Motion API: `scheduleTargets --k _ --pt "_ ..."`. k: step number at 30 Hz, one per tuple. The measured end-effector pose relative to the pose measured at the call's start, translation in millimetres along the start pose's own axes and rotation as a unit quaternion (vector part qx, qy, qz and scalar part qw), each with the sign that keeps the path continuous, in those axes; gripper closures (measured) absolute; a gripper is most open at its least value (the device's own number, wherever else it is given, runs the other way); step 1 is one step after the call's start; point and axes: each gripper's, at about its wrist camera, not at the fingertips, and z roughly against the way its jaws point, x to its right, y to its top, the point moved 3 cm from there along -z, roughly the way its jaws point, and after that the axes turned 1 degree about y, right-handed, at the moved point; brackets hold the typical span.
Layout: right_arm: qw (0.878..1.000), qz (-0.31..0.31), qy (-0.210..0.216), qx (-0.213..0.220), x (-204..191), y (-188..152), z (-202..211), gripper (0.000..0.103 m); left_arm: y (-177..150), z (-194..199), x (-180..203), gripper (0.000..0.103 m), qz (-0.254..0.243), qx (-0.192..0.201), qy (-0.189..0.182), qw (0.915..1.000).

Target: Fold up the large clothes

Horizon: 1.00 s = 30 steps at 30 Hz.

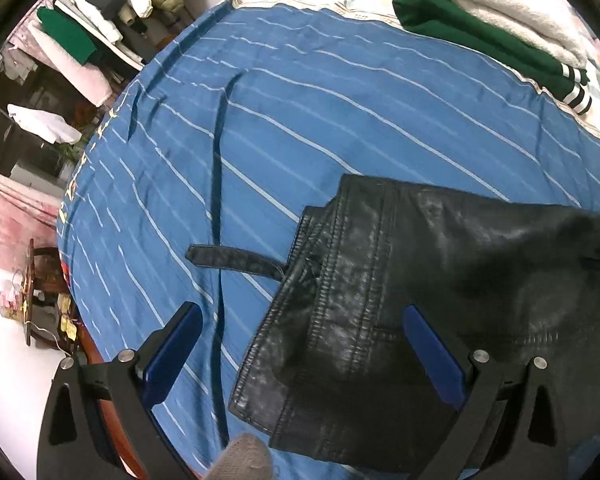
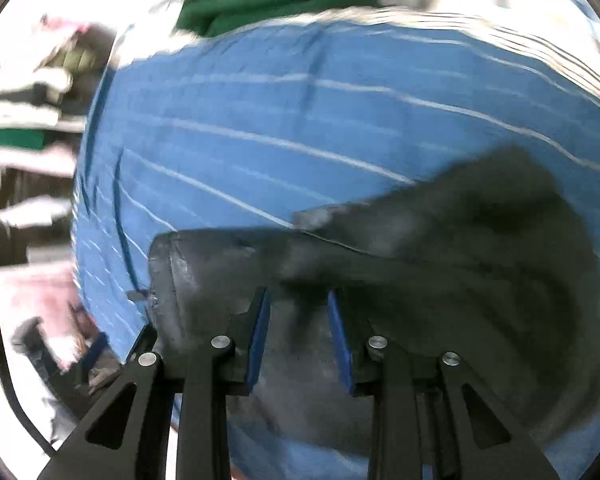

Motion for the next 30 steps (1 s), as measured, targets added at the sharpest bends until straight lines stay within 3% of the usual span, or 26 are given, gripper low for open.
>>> scheduleTargets --k 2,5,6,9,13,17,18,20,22,26,30 --pt "0.998 0.02 -0.055 -0.002 -2.4 12.8 -34.3 0.069 0.4 4.2 3.8 0.0 -0.004 0.004 0.009 0.9999" --pt "0.997 0.028 -0.066 0.008 -3.8 23.9 -44.9 0.069 3.0 12.5 8.5 0.0 -0.013 0.009 0.008 0.9998" --pt "0.998 0.024 -0.057 0.003 -4.5 23.5 -36.3 0.069 3.2 15.4 11.4 0.0 -0.014 0.011 0.002 0.9998" --pt "0.998 -0.048 0.034 0.015 21.6 11.0 9.6 0.069 5.3 27.4 37.8 0.0 -0.032 0.013 -0.027 0.999" --pt "0.988 -0.135 0.021 0.065 103.4 -37.6 78.3 0.043 10.6 38.9 95.9 0.0 -0.063 0.017 -0.078 0.9948" --pt "0.966 -0.24 0.025 0.096 185.9 -113.5 119.1 0.041 9.1 17.8 165.5 0.0 -0.106 -0.002 -0.106 0.9888" --pt "0.96 -0.261 0.024 0.099 203.5 -133.5 120.4 0.04 2.9 -6.5 184.3 0.0 -0.12 -0.038 -0.106 0.9864" --pt "0.949 -0.296 0.039 0.104 229.5 -160.0 110.9 0.04 4.1 -22.8 181.3 0.0 -0.081 -0.053 -0.136 0.9859" --pt "0.935 -0.325 0.08 0.113 248.5 -182.7 95.2 0.04 6.2 -28.6 174.3 0.0 -0.069 -0.064 -0.168 0.9813" --pt "0.903 -0.344 0.202 0.158 259.9 -189.1 49.5 0.031 4.8 -28.4 174.1 0.0 -0.077 -0.061 -0.174 0.9799" --pt "0.879 -0.34 0.26 0.213 264.1 -165.4 27.4 0.031 4.2 -28.0 174.3 0.0 -0.083 -0.061 -0.174 0.9795"
